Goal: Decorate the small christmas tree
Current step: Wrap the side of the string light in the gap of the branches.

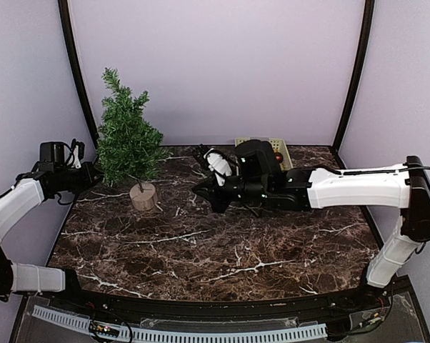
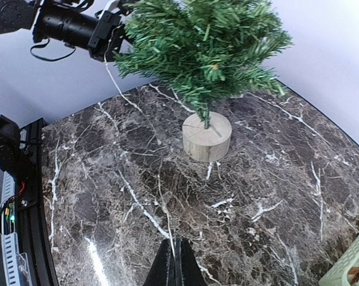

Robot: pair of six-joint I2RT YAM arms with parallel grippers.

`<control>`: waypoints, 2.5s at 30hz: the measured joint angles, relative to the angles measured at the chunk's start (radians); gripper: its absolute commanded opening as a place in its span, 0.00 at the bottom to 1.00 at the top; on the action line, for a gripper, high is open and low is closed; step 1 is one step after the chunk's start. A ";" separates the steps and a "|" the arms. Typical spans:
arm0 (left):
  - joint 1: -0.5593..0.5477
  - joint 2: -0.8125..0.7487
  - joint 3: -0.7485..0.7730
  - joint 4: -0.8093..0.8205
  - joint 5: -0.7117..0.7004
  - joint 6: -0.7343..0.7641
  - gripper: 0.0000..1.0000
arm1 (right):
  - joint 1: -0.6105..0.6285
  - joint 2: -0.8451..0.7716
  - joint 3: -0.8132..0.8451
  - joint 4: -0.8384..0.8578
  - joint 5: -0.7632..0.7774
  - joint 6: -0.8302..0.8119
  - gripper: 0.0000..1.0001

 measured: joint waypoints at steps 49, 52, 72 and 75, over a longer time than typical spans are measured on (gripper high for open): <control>0.018 -0.203 0.066 -0.154 0.211 0.091 0.74 | -0.107 0.070 0.507 -0.180 0.208 -0.002 0.00; 0.018 -0.205 0.053 -0.138 0.222 0.083 0.73 | -0.107 0.123 0.577 -0.175 0.199 -0.005 0.00; 0.016 -0.164 -0.002 -0.020 0.237 0.023 0.23 | -0.185 0.351 0.804 -0.206 0.197 0.032 0.00; 0.016 -0.155 -0.012 0.002 0.240 0.011 0.18 | -0.196 0.367 0.823 -0.211 0.192 0.044 0.00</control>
